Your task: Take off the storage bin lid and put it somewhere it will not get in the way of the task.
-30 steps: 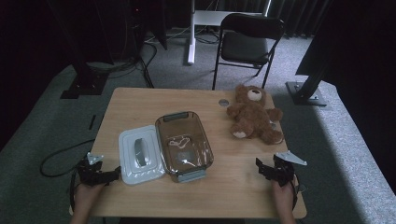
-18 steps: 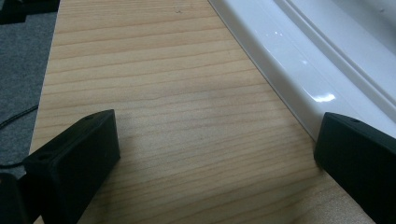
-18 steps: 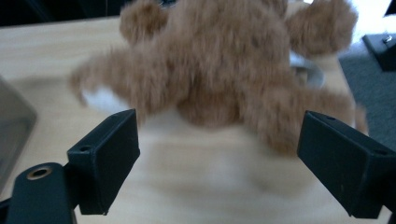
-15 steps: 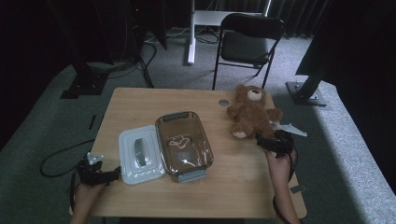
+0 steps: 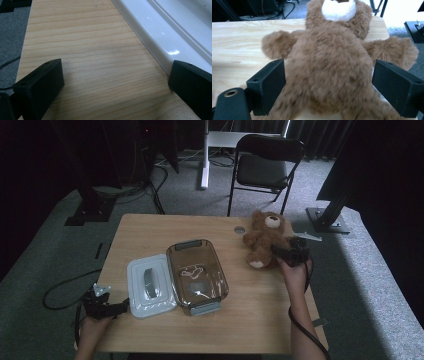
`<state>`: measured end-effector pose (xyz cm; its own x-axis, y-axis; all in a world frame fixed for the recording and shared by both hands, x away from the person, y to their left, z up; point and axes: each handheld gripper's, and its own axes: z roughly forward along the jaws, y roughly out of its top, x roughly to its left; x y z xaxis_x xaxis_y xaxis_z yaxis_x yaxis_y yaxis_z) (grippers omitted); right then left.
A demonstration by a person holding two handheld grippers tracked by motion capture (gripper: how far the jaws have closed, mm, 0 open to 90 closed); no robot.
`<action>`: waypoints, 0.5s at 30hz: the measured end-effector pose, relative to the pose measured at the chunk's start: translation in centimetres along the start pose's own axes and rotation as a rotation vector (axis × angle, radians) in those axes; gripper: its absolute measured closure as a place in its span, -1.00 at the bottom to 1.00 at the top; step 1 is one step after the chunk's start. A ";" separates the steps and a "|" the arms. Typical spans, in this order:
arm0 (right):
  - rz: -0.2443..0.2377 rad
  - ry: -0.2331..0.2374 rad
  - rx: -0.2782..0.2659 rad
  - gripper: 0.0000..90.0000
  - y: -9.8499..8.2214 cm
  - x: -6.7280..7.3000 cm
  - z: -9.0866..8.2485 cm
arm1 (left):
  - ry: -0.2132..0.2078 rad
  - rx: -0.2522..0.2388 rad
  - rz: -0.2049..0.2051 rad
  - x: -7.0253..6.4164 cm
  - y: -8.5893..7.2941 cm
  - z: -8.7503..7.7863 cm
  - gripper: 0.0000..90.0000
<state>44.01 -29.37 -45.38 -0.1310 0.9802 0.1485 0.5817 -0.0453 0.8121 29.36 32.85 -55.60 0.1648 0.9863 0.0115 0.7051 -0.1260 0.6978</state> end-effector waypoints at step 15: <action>0.045 -0.023 0.073 -0.75 1.8 -0.6 4.1 | 0.000 0.000 0.000 0.0 0.0 0.0 -0.98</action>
<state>48.41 -29.22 -46.29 -0.0855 0.9818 0.1698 0.6440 -0.0756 0.7613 29.36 32.85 -55.60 0.1651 0.9862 0.0118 0.7052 -0.1264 0.6976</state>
